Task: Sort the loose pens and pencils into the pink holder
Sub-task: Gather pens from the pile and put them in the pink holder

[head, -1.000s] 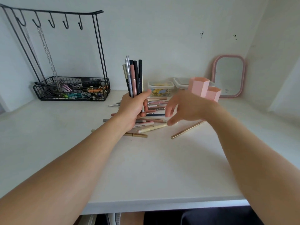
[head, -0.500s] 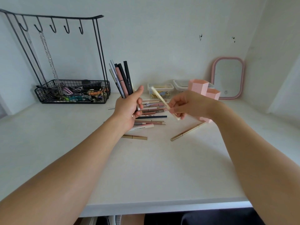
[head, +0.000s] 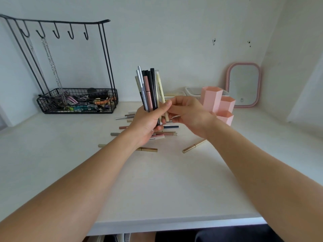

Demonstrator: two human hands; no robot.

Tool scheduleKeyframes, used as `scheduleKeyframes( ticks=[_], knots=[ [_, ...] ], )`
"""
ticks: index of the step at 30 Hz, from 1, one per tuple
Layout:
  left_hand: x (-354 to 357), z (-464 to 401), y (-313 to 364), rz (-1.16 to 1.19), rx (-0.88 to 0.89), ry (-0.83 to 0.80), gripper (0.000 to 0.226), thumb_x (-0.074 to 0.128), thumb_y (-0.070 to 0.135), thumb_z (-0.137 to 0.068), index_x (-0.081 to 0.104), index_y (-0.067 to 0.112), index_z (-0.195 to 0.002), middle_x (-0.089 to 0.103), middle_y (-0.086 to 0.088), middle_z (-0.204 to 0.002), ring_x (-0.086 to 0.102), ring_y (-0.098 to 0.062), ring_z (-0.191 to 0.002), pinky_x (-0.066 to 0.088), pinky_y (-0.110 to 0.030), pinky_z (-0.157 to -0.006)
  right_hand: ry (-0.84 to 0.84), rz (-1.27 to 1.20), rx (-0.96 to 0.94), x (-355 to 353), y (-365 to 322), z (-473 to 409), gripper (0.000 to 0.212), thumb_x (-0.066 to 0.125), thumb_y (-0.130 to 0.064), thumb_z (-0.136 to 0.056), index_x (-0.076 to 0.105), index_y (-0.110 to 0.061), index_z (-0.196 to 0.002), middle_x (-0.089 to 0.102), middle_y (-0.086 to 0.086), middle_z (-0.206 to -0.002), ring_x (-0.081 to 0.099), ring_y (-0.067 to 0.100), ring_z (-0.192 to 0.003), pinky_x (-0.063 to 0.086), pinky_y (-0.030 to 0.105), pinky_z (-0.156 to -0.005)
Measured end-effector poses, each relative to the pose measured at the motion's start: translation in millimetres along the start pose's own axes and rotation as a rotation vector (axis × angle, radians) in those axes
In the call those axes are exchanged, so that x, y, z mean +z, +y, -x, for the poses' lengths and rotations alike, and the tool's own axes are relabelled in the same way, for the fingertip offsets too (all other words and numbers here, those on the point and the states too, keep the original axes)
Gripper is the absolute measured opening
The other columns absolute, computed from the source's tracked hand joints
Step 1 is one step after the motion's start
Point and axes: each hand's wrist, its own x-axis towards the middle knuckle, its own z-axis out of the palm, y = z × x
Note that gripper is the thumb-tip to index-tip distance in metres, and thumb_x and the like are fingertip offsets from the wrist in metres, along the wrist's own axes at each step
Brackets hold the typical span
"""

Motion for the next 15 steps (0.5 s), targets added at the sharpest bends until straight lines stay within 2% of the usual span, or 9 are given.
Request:
scheduleKeyframes(
  ticks=[2,4,6,8,11,15],
  knots=[
    [-3,-1,-1,-0.041,0.015,0.016,0.027,0.082,0.033,-0.082,0.070,0.013,-0.097,0.073,-0.008,-0.078,0.063,-0.017,-0.068,0.042,-0.020,-0.045,0.044,-0.053,0.001,3,5,0,0.010,0.064,0.000,-0.090,0.071,-0.006,-0.088,0.063,0.008,-0.073,0.056,0.016,-0.065,0.050,0.019,-0.058],
    [-5,-1,-2,-0.081,0.014,0.019,0.043,0.082,0.036,-0.082,0.069,0.007,-0.113,0.076,-0.018,-0.095,0.066,-0.021,-0.079,0.045,-0.021,-0.046,0.080,-0.040,-0.002,2,7,0,0.008,0.068,0.001,-0.088,0.073,-0.005,-0.087,0.065,0.006,-0.070,0.057,0.014,-0.063,0.050,0.019,-0.058],
    [-3,0,-2,-0.108,-0.001,0.025,0.051,0.079,0.039,-0.085,0.067,0.004,-0.120,0.074,-0.017,-0.094,0.065,-0.020,-0.081,0.046,-0.022,-0.047,0.110,-0.043,-0.008,2,10,0,0.006,0.070,-0.002,-0.087,0.075,-0.002,-0.088,0.067,0.005,-0.069,0.057,0.012,-0.060,0.049,0.018,-0.057],
    [-2,0,-2,-0.109,-0.011,0.043,0.053,0.077,0.041,-0.086,0.066,0.001,-0.119,0.071,-0.013,-0.087,0.063,-0.022,-0.080,0.045,-0.021,-0.047,0.116,-0.018,-0.042,4,12,-1,0.008,0.069,-0.004,-0.089,0.077,-0.003,-0.089,0.069,0.004,-0.067,0.057,0.009,-0.057,0.048,0.018,-0.057],
    [-3,-2,-1,-0.081,-0.035,0.076,0.054,0.077,0.044,-0.085,0.068,0.002,-0.117,0.071,-0.011,-0.085,0.065,-0.023,-0.079,0.043,-0.021,-0.046,0.093,0.096,-0.120,7,13,-3,0.014,0.067,-0.006,-0.091,0.078,-0.003,-0.099,0.071,0.007,-0.076,0.056,0.010,-0.063,0.047,0.017,-0.060],
    [-6,-4,3,-0.032,-0.077,0.093,0.029,0.078,0.037,-0.086,0.070,0.013,-0.100,0.065,0.000,-0.069,0.061,-0.010,-0.058,0.043,-0.021,-0.043,0.092,0.176,-0.186,9,16,-5,0.016,0.068,-0.009,-0.091,0.077,-0.008,-0.104,0.074,0.021,-0.088,0.053,0.012,-0.066,0.045,0.017,-0.060]
  ],
)
